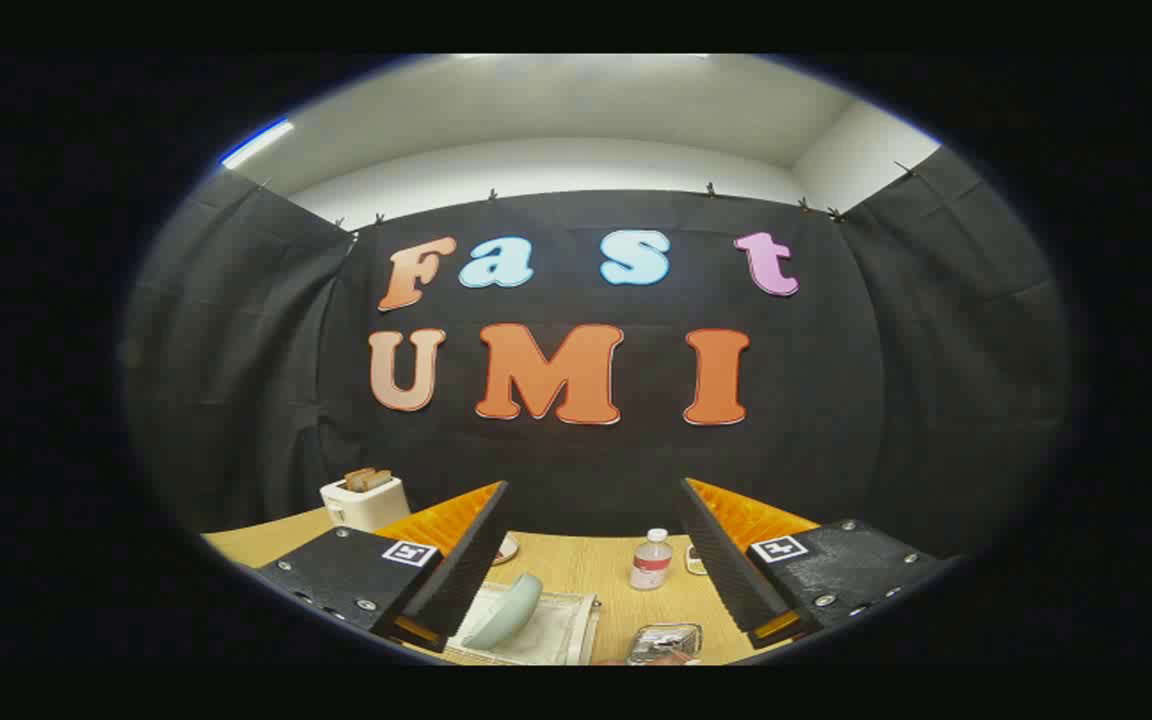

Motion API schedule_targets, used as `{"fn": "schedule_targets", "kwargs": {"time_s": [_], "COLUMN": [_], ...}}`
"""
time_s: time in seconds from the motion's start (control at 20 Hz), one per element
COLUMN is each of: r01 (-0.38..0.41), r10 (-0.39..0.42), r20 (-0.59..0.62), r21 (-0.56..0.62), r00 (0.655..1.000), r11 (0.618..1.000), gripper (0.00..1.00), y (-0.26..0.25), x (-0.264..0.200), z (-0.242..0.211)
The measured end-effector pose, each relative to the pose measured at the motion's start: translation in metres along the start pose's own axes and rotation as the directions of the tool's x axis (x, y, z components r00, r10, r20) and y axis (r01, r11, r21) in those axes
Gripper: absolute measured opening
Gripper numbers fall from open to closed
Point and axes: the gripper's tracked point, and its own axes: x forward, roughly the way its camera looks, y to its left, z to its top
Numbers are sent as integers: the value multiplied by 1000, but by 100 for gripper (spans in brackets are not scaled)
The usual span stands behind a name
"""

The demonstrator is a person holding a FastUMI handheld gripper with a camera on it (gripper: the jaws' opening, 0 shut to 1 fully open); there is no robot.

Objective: Take the plate from the dish rack, then take the spoon from the basket and place it into the plate.

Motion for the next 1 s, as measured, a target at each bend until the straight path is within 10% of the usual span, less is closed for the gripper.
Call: {"fn": "schedule_targets", "kwargs": {"time_s": [1.0], "r01": [-69], "r10": [71], "r20": [-69], "r21": [29], "r00": [995], "r11": [997], "gripper": [98], "y": [17], "x": [19], "z": [4]}}
